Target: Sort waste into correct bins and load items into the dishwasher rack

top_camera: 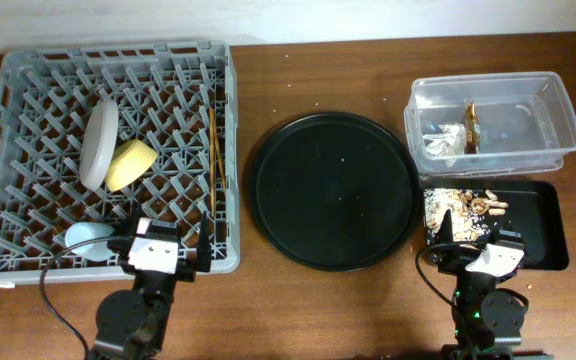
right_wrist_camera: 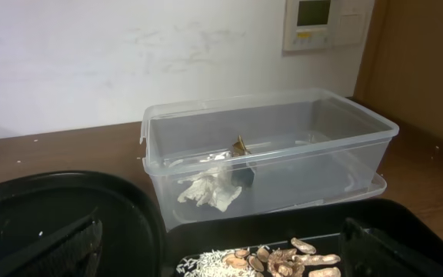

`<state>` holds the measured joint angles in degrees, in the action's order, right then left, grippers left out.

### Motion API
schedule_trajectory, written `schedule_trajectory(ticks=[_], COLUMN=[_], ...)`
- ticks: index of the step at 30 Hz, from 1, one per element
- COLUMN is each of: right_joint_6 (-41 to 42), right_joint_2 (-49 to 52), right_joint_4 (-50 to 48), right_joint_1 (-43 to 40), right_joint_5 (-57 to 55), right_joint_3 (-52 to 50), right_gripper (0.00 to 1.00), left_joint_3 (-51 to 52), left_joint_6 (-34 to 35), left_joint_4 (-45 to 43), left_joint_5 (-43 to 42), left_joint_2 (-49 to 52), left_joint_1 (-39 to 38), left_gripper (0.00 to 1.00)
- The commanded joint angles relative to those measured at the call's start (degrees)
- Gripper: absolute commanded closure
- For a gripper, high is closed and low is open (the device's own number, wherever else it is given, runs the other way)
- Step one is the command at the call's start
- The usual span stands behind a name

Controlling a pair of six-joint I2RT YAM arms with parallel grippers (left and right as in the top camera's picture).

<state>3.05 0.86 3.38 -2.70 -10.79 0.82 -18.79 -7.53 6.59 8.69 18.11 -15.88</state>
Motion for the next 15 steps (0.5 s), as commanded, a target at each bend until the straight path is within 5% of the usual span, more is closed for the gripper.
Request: schedule_trajectory(ticks=[1,4,8,15], right_joint_6=[0.39,0.39,0.39,0.39], right_joint_2=[-0.39,-0.39,-0.39,-0.39], right_joint_4=[0.22,0.22,0.22,0.24], right_joint_1=[-0.33,-0.33,-0.33,-0.33], right_joint_5=[0.09,0.09,0.09,0.09], right_joint_3=[-0.50,-0.50,-0.50,-0.50], right_gripper=[0.02,0.02,0.02,0.02], left_joint_3=[8.90,18.47,18.32,18.29], left_joint_6=[-0.70,-0.70,-0.76,-0.76], left_joint_4=[-0.33,-3.93,-2.60,-2.54], left_joint_5=[-2.47,-2.75,-2.93,-2.93], left_joint_2=[-11.85,-17.86,-17.81,-17.81], left_joint_1=[3.76,4.70,11.13,11.30], left_gripper=[0.01,0.01,0.01,0.01])
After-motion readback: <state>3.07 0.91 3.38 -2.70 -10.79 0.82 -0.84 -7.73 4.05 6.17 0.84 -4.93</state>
